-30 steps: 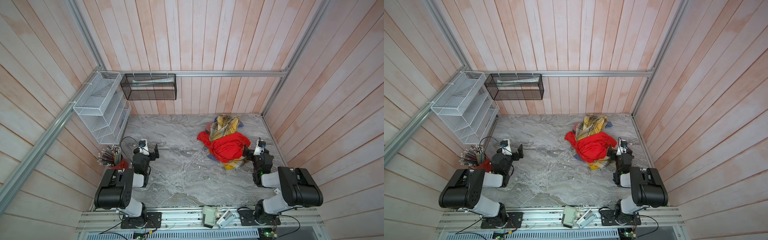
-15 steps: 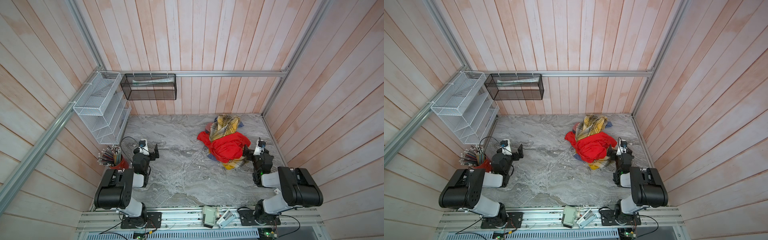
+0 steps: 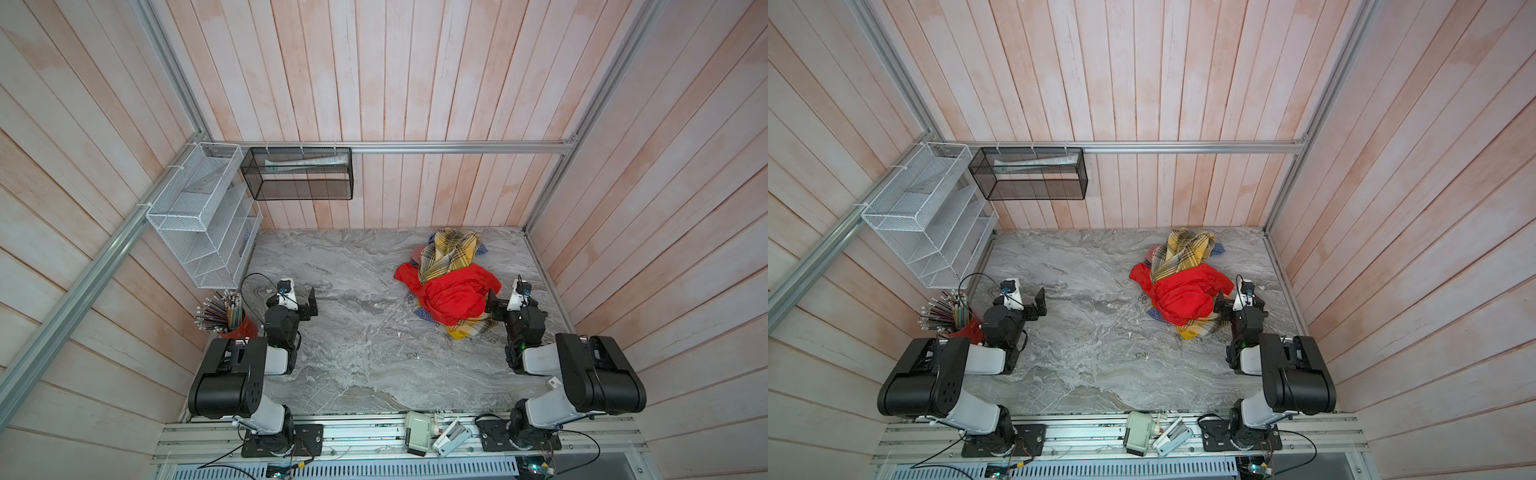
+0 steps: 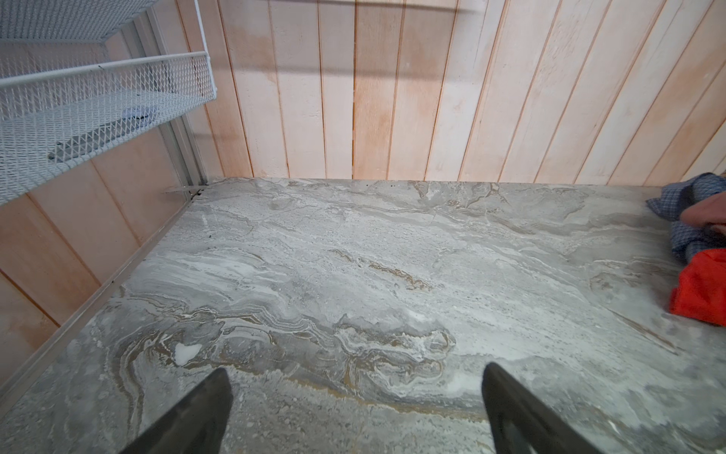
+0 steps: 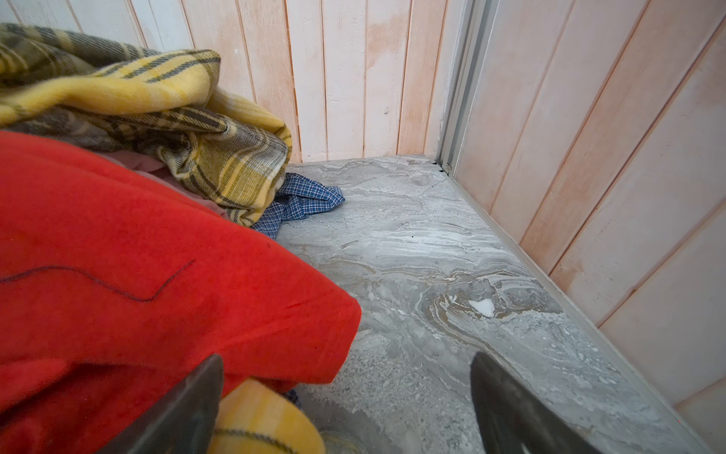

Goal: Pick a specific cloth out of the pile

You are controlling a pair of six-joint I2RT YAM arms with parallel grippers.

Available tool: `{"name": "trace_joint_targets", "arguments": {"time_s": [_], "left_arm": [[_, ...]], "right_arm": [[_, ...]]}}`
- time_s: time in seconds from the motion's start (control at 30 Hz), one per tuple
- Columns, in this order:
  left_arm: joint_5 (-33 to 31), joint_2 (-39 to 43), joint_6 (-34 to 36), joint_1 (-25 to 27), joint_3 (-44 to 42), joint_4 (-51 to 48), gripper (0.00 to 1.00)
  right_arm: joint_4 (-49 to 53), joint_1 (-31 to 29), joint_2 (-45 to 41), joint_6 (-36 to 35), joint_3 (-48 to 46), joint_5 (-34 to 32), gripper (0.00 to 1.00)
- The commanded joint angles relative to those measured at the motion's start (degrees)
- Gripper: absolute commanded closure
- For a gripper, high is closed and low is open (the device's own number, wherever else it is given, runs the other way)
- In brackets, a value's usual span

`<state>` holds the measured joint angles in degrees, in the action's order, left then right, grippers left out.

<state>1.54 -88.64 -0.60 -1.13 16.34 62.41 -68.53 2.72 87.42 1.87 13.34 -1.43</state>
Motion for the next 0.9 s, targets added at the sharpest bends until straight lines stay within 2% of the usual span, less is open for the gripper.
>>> {"name": "trace_joint_targets", "arguments": {"time_s": [0.0,0.03,0.1,0.17,0.2,0.27,0.33,0.4,0.53,0.63,0.73,0.87], "left_arm": [[1.1,0.6,0.0,-0.5,0.5,0.1,0.00],[-0.2,0.7,-0.6,-0.5,0.9,0.2,0.00],[-3.0,3.9,-1.8,-0.5,3.8,-7.9,0.00],[-7.3,8.8,-5.9,-0.5,11.1,-26.9,0.00],[-8.7,10.1,-8.1,-0.5,13.9,-33.3,0.00],[-8.1,13.0,-10.6,-0.5,18.1,-42.2,0.00],[-7.4,15.8,-14.1,-0.4,18.2,-45.1,0.00],[-6.6,18.5,-17.8,0.0,16.6,-46.0,0.00],[-5.3,22.3,-23.8,3.0,11.5,-45.5,0.00],[-7.3,22.6,-24.6,7.1,10.0,-45.3,0.00],[-7.0,20.9,-22.9,8.7,11.3,-45.1,0.00],[-6.1,18.3,-22.5,8.7,13.6,-45.6,0.00]], "right_arm": [[0.4,0.0,-0.8,0.3,0.9,0.2,0.02],[0.0,0.2,-0.7,1.0,1.0,0.3,0.02],[2.8,0.2,-2.4,1.1,2.7,-0.2,0.03],[20.5,0.6,-7.8,4.5,8.6,-1.2,0.03],[28.0,0.9,-10.2,5.1,11.3,-0.5,0.03],[35.0,1.0,-15.4,7.0,13.4,-0.6,0.04],[38.1,1.0,-20.2,7.8,13.7,0.7,0.04],[45.4,1.0,-25.0,8.9,16.3,3.8,0.05],[62.1,-0.2,-30.1,12.2,24.1,10.9,0.15],[67.8,-5.4,-32.5,14.4,26.8,10.0,0.22],[68.7,-15.8,-34.4,15.8,27.7,4.0,0.24],[71.7,-30.2,-32.8,16.0,28.6,-4.9,0.25]]}}
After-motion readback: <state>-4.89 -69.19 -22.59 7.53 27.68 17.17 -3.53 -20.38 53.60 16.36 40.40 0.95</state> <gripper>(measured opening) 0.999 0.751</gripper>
